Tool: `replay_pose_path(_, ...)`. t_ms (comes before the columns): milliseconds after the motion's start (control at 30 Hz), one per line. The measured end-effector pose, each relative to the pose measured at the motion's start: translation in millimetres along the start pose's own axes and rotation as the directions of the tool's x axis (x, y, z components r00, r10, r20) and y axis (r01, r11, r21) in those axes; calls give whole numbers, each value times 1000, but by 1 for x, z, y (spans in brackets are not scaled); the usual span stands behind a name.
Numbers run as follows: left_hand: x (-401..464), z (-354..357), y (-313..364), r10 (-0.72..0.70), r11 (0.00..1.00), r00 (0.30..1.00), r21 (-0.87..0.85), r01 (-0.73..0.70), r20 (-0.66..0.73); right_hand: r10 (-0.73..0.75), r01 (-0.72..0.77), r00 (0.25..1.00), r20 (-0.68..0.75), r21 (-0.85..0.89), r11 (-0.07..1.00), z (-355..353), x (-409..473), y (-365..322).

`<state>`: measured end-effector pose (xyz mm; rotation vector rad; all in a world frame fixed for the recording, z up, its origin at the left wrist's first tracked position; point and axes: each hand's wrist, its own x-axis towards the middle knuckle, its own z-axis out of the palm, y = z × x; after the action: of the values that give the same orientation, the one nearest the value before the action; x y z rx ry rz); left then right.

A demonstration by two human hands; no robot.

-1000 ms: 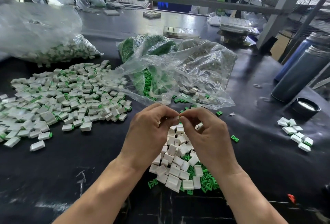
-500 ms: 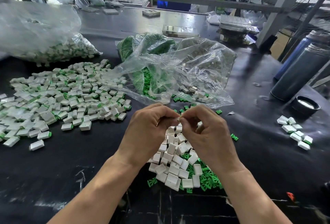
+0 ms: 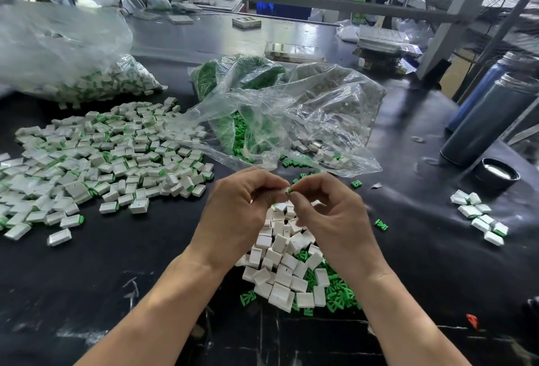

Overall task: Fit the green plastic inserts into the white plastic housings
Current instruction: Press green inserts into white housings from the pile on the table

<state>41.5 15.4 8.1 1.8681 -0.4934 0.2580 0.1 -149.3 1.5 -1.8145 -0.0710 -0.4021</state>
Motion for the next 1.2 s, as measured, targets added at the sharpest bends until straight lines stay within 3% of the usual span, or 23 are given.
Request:
replay_pose_path(300, -1, -2, 1, 46, 999, 995, -19, -45, 84, 24, -22, 993, 114, -17, 1000, -10, 0, -2)
replay_pose_path(467, 0, -1, 1, 40, 999, 995, 11, -41, 86, -24, 31, 997, 71, -109, 994, -9, 2, -2)
replay_pose_path(733, 0, -2, 3, 21, 1000, 998, -18, -21, 52, -24, 26, 996, 88, -16, 1000, -11, 2, -1)
replay_pose_path(933, 0, -1, 0, 16, 1000, 999, 19, -17, 40, -44, 45, 998, 34, -43, 998, -5, 0, 0)
replay_pose_path(1200, -4, 3, -1, 12, 997, 997, 72, -18, 73, -141, 129, 989, -33, -250, 960, -1, 0, 1)
